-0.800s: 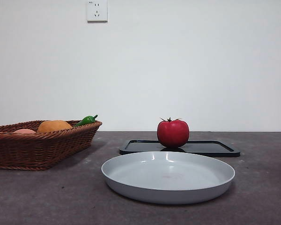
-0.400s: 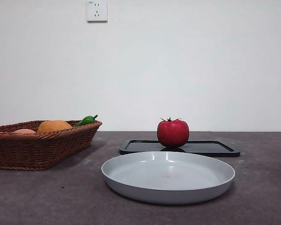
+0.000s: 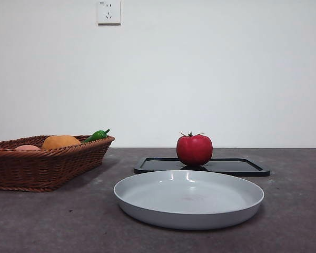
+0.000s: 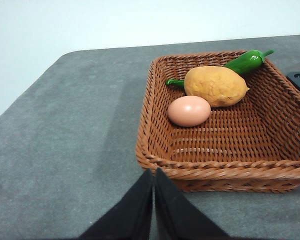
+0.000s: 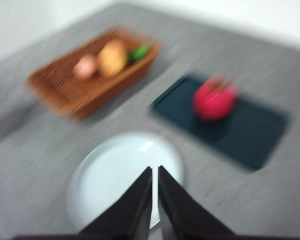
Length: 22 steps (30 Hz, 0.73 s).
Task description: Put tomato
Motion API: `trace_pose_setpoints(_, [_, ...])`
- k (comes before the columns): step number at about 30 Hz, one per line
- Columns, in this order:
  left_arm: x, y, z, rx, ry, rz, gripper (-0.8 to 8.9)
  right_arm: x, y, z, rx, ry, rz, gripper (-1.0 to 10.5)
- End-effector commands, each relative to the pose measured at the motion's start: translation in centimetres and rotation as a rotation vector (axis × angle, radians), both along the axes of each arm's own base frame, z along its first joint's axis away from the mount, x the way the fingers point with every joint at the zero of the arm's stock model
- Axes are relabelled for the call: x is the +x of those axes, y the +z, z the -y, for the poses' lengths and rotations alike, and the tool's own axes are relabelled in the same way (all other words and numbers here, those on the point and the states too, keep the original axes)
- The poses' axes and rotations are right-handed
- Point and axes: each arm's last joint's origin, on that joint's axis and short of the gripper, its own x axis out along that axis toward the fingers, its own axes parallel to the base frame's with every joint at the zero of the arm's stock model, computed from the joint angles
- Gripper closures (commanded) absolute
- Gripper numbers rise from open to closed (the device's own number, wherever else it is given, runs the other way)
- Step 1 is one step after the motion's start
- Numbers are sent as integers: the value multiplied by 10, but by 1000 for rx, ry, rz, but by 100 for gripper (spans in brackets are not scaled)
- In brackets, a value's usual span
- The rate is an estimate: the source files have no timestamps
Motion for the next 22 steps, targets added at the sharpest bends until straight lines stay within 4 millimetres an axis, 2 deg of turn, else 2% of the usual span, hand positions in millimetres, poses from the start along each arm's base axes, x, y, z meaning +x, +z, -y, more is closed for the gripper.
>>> trace_pose_setpoints(1, [0,-7,0,-10,5,-37,806,-1,-8,9,11,-90,102,941])
trace_pose_setpoints(6, [0,-7,0,-10,5,-37,806,1,-41,21,48,-225,268,941])
trace_pose_setpoints(12, [0,-7,0,-10,5,-37,806,2,-85,27,65,-335,365,941])
trace_pose_setpoints(22, [0,-7,0,-10,5,-38,806,8,-144,32,118,-528,345,941])
